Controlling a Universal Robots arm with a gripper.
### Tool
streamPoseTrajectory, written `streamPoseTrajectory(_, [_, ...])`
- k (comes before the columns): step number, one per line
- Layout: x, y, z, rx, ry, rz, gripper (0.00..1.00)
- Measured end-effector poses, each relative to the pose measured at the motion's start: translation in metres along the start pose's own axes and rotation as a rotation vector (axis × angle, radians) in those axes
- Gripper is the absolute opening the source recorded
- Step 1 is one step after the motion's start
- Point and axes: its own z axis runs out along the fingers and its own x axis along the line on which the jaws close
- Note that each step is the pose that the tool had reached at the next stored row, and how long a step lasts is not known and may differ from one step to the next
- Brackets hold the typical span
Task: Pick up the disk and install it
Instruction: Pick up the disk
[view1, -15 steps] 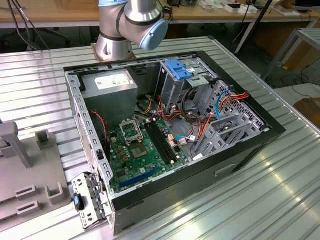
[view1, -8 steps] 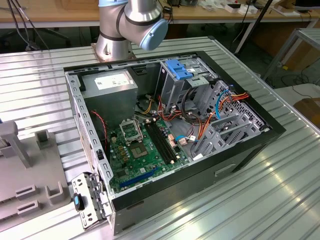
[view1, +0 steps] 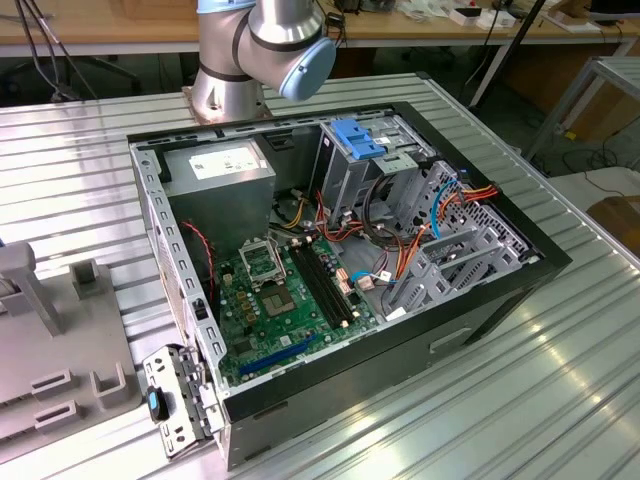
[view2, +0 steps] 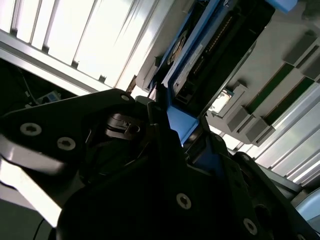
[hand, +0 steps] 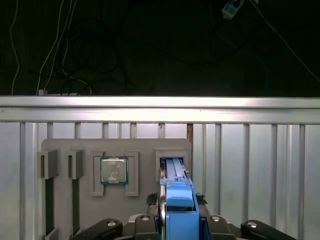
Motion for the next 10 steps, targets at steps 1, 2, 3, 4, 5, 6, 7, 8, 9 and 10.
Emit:
streamPoseTrajectory(1, [0.0, 0.0, 0.0006, -0.0007, 0.0016, 0.0, 0.37])
streamPoseTrajectory(2, [0.0001, 0.0, 0.002, -0.0014, 0.0033, 0.0, 0.37])
streamPoseTrajectory(3, [0.0, 0.0001, 0.0028, -0.002, 0.0046, 0.0, 0.37])
streamPoseTrajectory(4, [0.0, 0.0001, 0.003, -0.0027, 0.0054, 0.0, 0.37])
streamPoseTrajectory(5, [0.0, 0.0001, 0.003, -0.0027, 0.0054, 0.0, 0.37])
streamPoseTrajectory(6, [0.0, 0.0001, 0.003, -0.0027, 0.0054, 0.0, 0.37])
streamPoseTrajectory(7, [0.0, 0.0001, 0.0031, -0.0027, 0.0054, 0.0, 0.37])
streamPoseTrajectory(8, [0.0, 0.0001, 0.0031, -0.0026, 0.0054, 0.0, 0.37])
streamPoseTrajectory(9, [0.0, 0.0001, 0.0032, -0.0026, 0.0054, 0.0, 0.37])
streamPoseTrajectory(10, [0.0, 0.0001, 0.0031, -0.0026, 0.0054, 0.0, 0.37])
